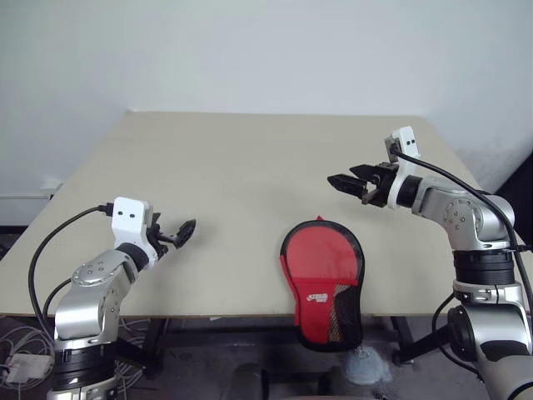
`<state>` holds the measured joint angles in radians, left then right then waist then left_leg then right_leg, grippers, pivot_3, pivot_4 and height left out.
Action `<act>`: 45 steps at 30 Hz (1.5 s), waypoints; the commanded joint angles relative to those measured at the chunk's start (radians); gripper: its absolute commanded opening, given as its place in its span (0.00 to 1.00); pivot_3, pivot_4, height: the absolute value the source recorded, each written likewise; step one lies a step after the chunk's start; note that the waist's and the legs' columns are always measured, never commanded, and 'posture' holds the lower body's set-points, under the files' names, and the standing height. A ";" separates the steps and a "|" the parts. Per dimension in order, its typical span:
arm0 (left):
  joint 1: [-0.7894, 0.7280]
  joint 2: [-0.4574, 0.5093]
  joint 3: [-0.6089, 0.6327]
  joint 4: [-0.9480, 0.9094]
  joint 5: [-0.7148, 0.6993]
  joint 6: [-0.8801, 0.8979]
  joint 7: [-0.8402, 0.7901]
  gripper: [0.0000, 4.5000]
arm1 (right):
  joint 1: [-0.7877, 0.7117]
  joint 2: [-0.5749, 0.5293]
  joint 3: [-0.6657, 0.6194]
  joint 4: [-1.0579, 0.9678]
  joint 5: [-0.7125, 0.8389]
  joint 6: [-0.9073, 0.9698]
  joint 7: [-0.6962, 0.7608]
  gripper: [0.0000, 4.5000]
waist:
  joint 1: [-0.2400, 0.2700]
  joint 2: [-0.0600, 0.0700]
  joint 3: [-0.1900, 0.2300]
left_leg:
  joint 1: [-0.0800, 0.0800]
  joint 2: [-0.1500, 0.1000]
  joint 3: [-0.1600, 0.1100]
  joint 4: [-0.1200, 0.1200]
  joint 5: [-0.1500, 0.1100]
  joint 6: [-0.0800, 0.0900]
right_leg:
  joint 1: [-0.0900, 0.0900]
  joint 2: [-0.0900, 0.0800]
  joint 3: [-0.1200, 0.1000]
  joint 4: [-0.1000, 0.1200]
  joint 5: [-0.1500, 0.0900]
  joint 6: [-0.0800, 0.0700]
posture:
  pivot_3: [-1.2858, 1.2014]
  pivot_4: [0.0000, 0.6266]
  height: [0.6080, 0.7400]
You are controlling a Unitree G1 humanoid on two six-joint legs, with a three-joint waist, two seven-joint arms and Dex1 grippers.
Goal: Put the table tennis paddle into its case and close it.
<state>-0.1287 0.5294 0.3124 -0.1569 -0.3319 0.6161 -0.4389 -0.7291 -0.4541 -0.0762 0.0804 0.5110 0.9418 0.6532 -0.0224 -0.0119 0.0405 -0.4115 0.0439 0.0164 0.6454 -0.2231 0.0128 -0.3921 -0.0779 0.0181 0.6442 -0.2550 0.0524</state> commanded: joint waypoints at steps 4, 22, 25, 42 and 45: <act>-0.014 0.017 0.008 -0.023 -0.005 -0.017 -0.007 0.99 | -0.023 0.014 -0.026 -0.028 0.017 -0.020 -0.012 1.00 | 0.000 0.000 0.000 | 0.000 0.000 0.000 0.000 0.000 0.000 | 0.000 0.000 0.000 0.000 0.000 0.000 | 0.52 0.00 1.00; 0.080 -0.024 0.037 -0.130 -0.018 0.000 0.055 0.99 | -0.083 0.028 0.032 0.080 -0.009 -0.062 0.055 1.00 | 0.000 0.000 0.000 | 0.000 0.000 0.000 0.000 0.000 0.000 | 0.000 0.000 0.000 0.000 0.000 0.000 | 0.52 0.00 1.00; 0.085 -0.022 0.044 -0.135 -0.021 0.003 0.058 0.99 | -0.083 0.031 0.038 0.083 -0.007 -0.065 0.058 1.00 | 0.000 0.000 0.000 | 0.000 0.000 0.000 0.000 0.000 0.000 | 0.000 0.000 0.000 0.000 0.000 0.000 | 0.52 0.00 1.00; 0.080 -0.020 0.041 -0.127 -0.020 0.005 0.052 0.99 | -0.077 0.038 0.040 0.081 -0.003 -0.066 0.054 1.00 | 0.000 0.000 0.000 | 0.000 0.000 0.000 0.000 0.000 0.000 | 0.000 0.000 0.000 0.000 0.000 0.000 | 0.52 0.00 1.00; 0.078 -0.019 0.041 -0.124 -0.020 0.004 0.050 0.99 | -0.076 0.038 0.040 0.079 -0.002 -0.064 0.053 1.00 | 0.000 0.000 0.000 | 0.000 0.000 0.000 0.000 0.000 0.000 | 0.000 0.000 0.000 0.000 0.000 0.000 | 0.52 0.00 1.00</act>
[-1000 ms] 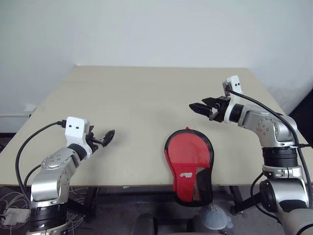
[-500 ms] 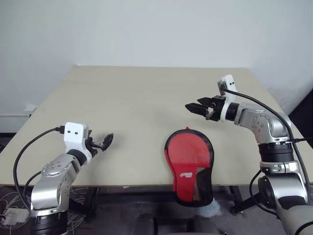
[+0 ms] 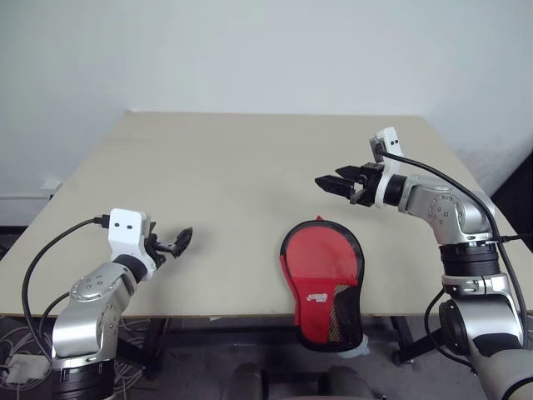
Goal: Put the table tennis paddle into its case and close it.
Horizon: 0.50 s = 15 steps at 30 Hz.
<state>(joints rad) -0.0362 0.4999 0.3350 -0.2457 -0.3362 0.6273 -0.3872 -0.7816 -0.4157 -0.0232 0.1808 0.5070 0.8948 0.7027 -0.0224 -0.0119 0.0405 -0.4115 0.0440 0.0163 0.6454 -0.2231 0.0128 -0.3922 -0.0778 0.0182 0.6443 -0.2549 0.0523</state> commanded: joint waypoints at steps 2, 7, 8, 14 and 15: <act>-0.015 0.010 0.018 -0.034 -0.016 -0.008 -0.002 0.99 | -0.023 0.000 -0.014 -0.023 0.002 -0.016 0.003 1.00 | 0.000 0.000 0.000 | 0.000 0.000 0.000 0.000 0.000 0.000 | 0.000 0.000 0.000 0.000 0.000 0.000 | 0.52 0.00 1.00; -0.016 0.010 0.017 -0.032 -0.017 -0.007 -0.004 0.99 | -0.020 0.002 -0.014 -0.027 0.005 -0.013 0.001 1.00 | 0.000 0.000 0.000 | 0.000 0.000 0.000 0.000 0.000 0.000 | 0.000 0.000 0.000 0.000 0.000 0.000 | 0.52 0.00 1.00; -0.016 0.011 0.018 -0.031 -0.017 -0.007 -0.004 0.99 | -0.020 0.002 -0.014 -0.028 0.005 -0.013 0.001 1.00 | 0.000 0.000 0.000 | 0.000 0.000 0.000 0.000 0.000 0.000 | 0.000 0.000 0.000 0.000 0.000 0.000 | 0.52 0.00 1.00; -0.021 0.016 0.019 -0.025 -0.017 -0.007 -0.008 0.99 | -0.016 0.003 -0.017 -0.035 0.007 -0.009 -0.003 1.00 | 0.000 0.000 0.000 | 0.000 0.000 0.000 0.000 0.000 0.000 | 0.000 0.000 0.000 0.000 0.000 0.000 | 0.52 0.00 1.00; -0.023 0.017 0.019 -0.024 -0.017 -0.006 -0.009 0.99 | -0.015 0.003 -0.017 -0.036 0.007 -0.009 -0.004 1.00 | 0.000 0.000 0.000 | 0.000 0.000 0.000 0.000 0.000 0.000 | 0.000 0.000 0.000 0.000 0.000 0.000 | 0.52 0.00 1.00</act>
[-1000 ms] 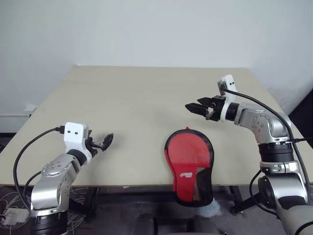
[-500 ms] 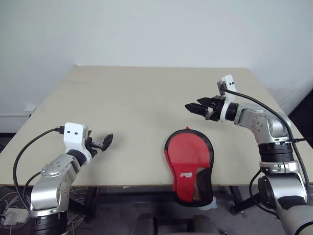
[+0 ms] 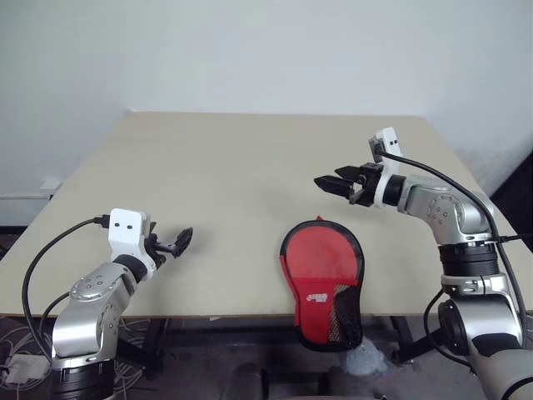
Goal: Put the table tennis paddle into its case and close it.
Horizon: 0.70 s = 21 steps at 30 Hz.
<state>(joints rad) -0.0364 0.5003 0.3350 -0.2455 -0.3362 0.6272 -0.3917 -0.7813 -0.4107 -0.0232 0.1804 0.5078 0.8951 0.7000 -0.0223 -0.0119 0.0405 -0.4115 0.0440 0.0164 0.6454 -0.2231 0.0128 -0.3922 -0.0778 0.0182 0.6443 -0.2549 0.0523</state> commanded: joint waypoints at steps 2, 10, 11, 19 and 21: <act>-0.027 0.017 0.018 -0.022 -0.016 -0.006 -0.006 0.99 | -0.015 -0.001 -0.018 -0.036 0.006 -0.009 -0.003 1.00 | 0.000 0.000 0.000 | 0.000 0.000 0.000 0.000 0.000 0.000 | 0.000 0.000 0.000 0.000 0.000 0.000 | 0.52 0.00 1.00; -0.034 0.017 0.015 -0.010 -0.012 -0.012 -0.010 0.99 | -0.014 0.001 -0.019 -0.038 0.007 -0.012 -0.006 1.00 | 0.000 0.000 0.000 | 0.000 0.000 0.000 0.000 0.000 0.000 | 0.000 0.000 0.000 0.000 0.000 0.000 | 0.52 0.00 1.00; -0.035 0.017 0.014 -0.009 -0.011 -0.012 -0.011 0.99 | -0.014 0.001 -0.019 -0.038 0.007 -0.012 -0.007 1.00 | 0.000 0.000 0.000 | 0.000 0.000 0.000 0.000 0.000 0.000 | 0.000 0.000 0.000 0.000 0.000 0.000 | 0.52 0.00 1.00; -0.041 0.022 0.016 -0.003 -0.011 -0.012 -0.019 0.99 | -0.011 0.007 -0.018 -0.046 0.008 -0.011 -0.012 1.00 | 0.000 0.000 0.000 | 0.000 0.000 0.000 0.000 0.000 0.000 | 0.000 0.000 0.000 0.000 0.000 0.000 | 0.52 0.00 1.00; -0.044 0.025 0.018 0.002 -0.011 -0.013 -0.022 0.99 | -0.010 0.010 -0.017 -0.050 0.008 -0.010 -0.016 1.00 | 0.000 0.000 0.000 | 0.000 0.000 0.000 0.000 0.000 0.000 | 0.000 0.000 0.000 0.000 0.000 0.000 | 0.52 0.00 1.00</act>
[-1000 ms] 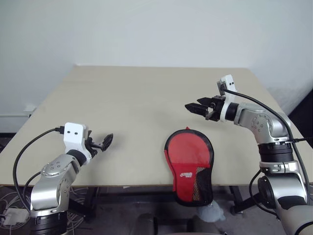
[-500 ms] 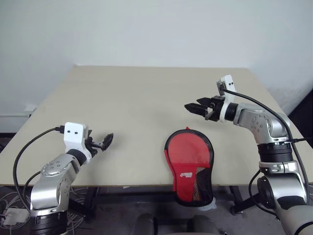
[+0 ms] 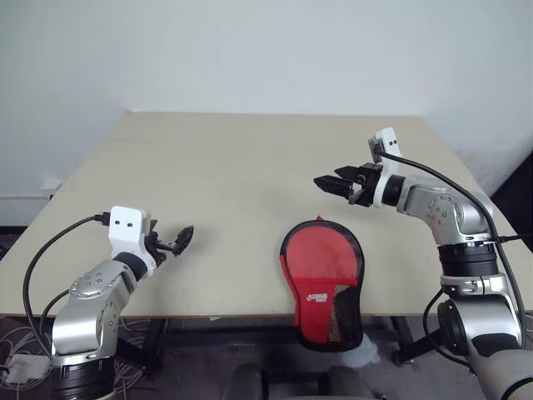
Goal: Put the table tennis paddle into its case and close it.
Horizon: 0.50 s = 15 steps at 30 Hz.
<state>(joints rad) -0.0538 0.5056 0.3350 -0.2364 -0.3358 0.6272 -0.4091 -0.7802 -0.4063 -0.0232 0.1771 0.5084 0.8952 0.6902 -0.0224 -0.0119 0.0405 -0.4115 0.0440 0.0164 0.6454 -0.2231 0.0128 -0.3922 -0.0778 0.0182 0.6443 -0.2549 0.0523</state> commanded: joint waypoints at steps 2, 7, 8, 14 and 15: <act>-0.033 0.013 0.008 -0.007 -0.007 -0.013 0.001 0.99 | -0.012 0.001 -0.019 -0.046 0.009 -0.010 -0.004 1.00 | 0.000 0.000 0.000 | 0.000 0.000 0.000 0.000 0.000 0.000 | 0.000 0.000 0.000 0.000 0.000 0.000 | 0.52 0.00 1.00; -0.043 0.012 0.003 0.008 -0.004 -0.020 -0.002 0.99 | -0.012 0.005 -0.019 -0.052 0.010 -0.010 -0.011 1.00 | 0.000 0.000 0.000 | 0.000 0.000 0.000 0.000 0.000 0.000 | 0.000 0.000 0.000 0.000 0.000 0.000 | 0.52 0.00 1.00; -0.046 0.012 0.001 0.010 -0.003 -0.020 -0.001 0.99 | -0.011 0.005 -0.020 -0.053 0.011 -0.009 -0.011 1.00 | 0.000 0.000 0.000 | 0.000 0.000 0.000 0.000 0.000 0.000 | 0.000 0.000 0.000 0.000 0.000 0.000 | 0.52 0.00 1.00; -0.061 0.029 0.011 0.042 -0.003 -0.030 -0.017 0.99 | -0.015 0.024 -0.016 -0.060 0.012 -0.005 -0.026 1.00 | 0.000 0.000 0.000 | 0.000 0.000 0.000 0.000 0.000 0.000 | 0.000 0.000 0.000 0.000 0.000 0.000 | 0.52 0.00 1.00; -0.062 0.032 0.015 0.045 -0.004 -0.031 -0.020 0.99 | -0.016 0.028 -0.014 -0.060 0.009 -0.005 -0.028 1.00 | 0.000 0.000 0.000 | 0.000 0.000 0.000 0.000 0.000 0.000 | 0.000 0.000 0.000 0.000 0.000 0.000 | 0.52 0.00 1.00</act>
<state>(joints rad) -0.0911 0.5159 0.3324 -0.1786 -0.3339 0.6181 -0.4212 -0.7765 -0.3795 -0.0233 0.1602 0.5097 0.8966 0.6727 -0.0226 -0.0118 0.0405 -0.4114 0.0440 0.0162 0.6454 -0.2230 0.0128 -0.3924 -0.0777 0.0182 0.6447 -0.2549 0.0523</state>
